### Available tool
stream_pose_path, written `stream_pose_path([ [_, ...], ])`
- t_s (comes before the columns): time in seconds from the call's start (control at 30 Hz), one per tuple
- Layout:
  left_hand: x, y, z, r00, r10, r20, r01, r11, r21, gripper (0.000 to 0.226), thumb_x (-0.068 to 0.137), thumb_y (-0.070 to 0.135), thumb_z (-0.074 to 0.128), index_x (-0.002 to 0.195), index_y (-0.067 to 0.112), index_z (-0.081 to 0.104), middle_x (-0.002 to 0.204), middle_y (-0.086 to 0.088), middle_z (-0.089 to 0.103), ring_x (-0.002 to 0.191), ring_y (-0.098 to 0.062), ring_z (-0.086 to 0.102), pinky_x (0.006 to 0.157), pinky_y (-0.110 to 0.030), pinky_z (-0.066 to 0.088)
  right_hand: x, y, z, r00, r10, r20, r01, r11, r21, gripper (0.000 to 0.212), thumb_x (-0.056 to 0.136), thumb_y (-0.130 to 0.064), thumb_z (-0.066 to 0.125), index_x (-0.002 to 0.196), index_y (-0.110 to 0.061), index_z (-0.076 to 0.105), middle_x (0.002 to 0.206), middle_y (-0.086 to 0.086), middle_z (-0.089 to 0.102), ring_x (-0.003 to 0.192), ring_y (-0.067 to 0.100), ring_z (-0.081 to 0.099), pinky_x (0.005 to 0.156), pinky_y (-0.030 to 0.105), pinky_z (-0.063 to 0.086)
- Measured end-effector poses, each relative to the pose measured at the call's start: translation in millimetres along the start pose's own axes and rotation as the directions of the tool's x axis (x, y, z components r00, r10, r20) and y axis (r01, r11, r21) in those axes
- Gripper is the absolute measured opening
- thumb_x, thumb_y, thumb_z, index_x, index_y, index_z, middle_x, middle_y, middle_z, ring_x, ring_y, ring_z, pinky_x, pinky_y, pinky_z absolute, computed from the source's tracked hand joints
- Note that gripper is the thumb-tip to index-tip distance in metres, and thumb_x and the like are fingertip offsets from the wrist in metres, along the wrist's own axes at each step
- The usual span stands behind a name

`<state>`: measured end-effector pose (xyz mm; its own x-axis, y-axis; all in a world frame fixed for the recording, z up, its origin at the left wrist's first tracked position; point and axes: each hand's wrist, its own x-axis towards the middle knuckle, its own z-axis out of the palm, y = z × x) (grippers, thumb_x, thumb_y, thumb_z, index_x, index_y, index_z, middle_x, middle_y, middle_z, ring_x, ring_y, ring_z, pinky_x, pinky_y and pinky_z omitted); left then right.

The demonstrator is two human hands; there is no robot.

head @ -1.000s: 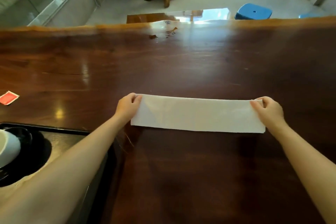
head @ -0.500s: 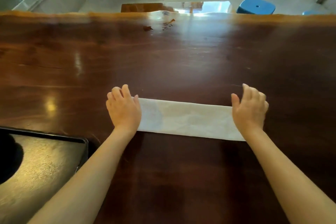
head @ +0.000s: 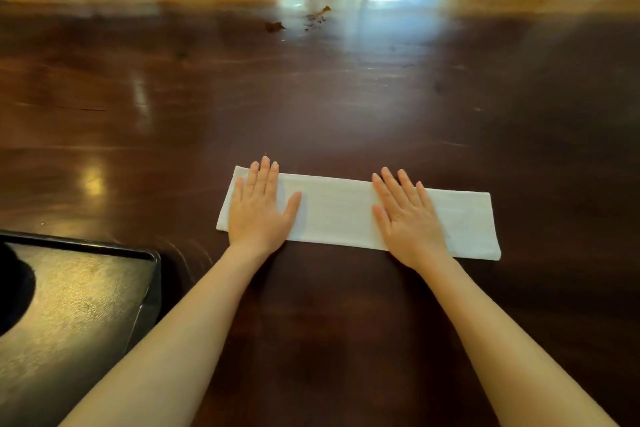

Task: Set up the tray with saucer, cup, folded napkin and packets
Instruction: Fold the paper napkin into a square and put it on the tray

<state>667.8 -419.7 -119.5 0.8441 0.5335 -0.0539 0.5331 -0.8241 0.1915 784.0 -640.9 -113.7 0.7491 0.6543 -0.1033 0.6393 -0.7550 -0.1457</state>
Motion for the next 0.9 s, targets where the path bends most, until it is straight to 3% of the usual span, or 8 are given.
stream_pose_path([
  [0.2, 0, -12, -5, 0.999, 0.049, -0.001, -0.049, 0.999, -0.014, 0.076, 0.089, 0.062, 0.017, 0.149, 0.014, 0.011, 0.159, 0.000, 0.005, 0.146, -0.013, -0.002, 0.118, -0.029, -0.005, -30, 76, -11, 0.976, 0.218, 0.027, -0.218, 0.976, 0.003, 0.058, 0.095, -0.047, 0.008, 0.149, -0.026, 0.001, 0.159, -0.007, -0.002, 0.144, 0.011, -0.011, 0.117, 0.031, -0.008],
  [0.5, 13, -24, -13, 0.978, 0.174, 0.113, -0.174, 0.985, -0.007, 0.074, 0.091, 0.061, 0.021, 0.149, 0.019, 0.005, 0.159, 0.004, -0.002, 0.145, -0.008, -0.008, 0.115, -0.025, -0.010, -78, 40, -2, 0.939, 0.343, 0.023, -0.344, 0.938, 0.036, 0.061, 0.096, -0.045, 0.012, 0.148, -0.017, -0.004, 0.159, 0.001, -0.007, 0.145, 0.015, -0.012, 0.119, 0.034, -0.004],
  [0.63, 22, -31, -28, 0.938, 0.219, 0.269, -0.234, 0.972, 0.025, 0.073, 0.092, 0.059, 0.022, 0.149, 0.019, 0.000, 0.159, 0.003, -0.006, 0.145, -0.010, -0.011, 0.118, -0.030, -0.007, -103, 17, -10, 0.920, 0.392, -0.009, -0.378, 0.893, 0.243, 0.063, 0.098, -0.033, 0.034, 0.150, -0.012, 0.005, 0.159, 0.005, -0.003, 0.146, 0.018, -0.009, 0.118, 0.034, -0.003],
  [0.7, 21, -24, -36, 0.937, 0.225, 0.268, -0.248, 0.967, 0.056, 0.069, 0.095, 0.053, 0.024, 0.149, 0.017, 0.001, 0.159, 0.000, -0.005, 0.145, -0.014, -0.009, 0.119, -0.033, -0.005, -119, 17, -20, 0.850, 0.514, -0.110, -0.456, 0.825, 0.334, 0.066, 0.092, -0.023, 0.051, 0.147, -0.008, 0.018, 0.158, 0.010, 0.013, 0.146, 0.025, 0.007, 0.117, 0.036, 0.009],
  [0.77, 5, -2, -39, 0.926, 0.318, 0.202, -0.337, 0.939, 0.069, 0.061, 0.098, 0.043, 0.026, 0.149, 0.016, 0.004, 0.159, -0.004, -0.001, 0.146, -0.018, -0.005, 0.118, -0.034, -0.003, -134, 15, -29, 0.711, 0.688, -0.146, -0.594, 0.699, 0.399, 0.066, 0.085, -0.020, 0.063, 0.140, -0.004, 0.032, 0.145, 0.018, 0.034, 0.134, 0.033, 0.029, 0.108, 0.043, 0.031],
  [0.83, -26, 35, -31, 0.855, 0.488, 0.175, -0.500, 0.866, 0.028, 0.057, 0.100, 0.036, 0.027, 0.149, 0.015, 0.006, 0.159, -0.007, 0.002, 0.146, -0.023, -0.002, 0.117, -0.033, -0.003, -142, 9, -37, 0.616, 0.788, -0.016, -0.688, 0.547, 0.477, 0.068, 0.082, -0.024, 0.068, 0.137, 0.000, 0.035, 0.136, 0.021, 0.040, 0.125, 0.036, 0.035, 0.099, 0.045, 0.039],
  [0.9, -59, 68, -15, 0.797, 0.559, 0.227, -0.564, 0.824, -0.046, 0.056, 0.100, 0.036, 0.025, 0.149, 0.017, 0.003, 0.159, -0.004, -0.001, 0.146, -0.020, -0.006, 0.116, -0.032, -0.009, -143, 1, -41, 0.565, 0.815, 0.129, -0.736, 0.427, 0.524, 0.071, 0.080, -0.027, 0.069, 0.135, 0.002, 0.035, 0.135, 0.022, 0.038, 0.122, 0.038, 0.037, 0.095, 0.046, 0.040],
])
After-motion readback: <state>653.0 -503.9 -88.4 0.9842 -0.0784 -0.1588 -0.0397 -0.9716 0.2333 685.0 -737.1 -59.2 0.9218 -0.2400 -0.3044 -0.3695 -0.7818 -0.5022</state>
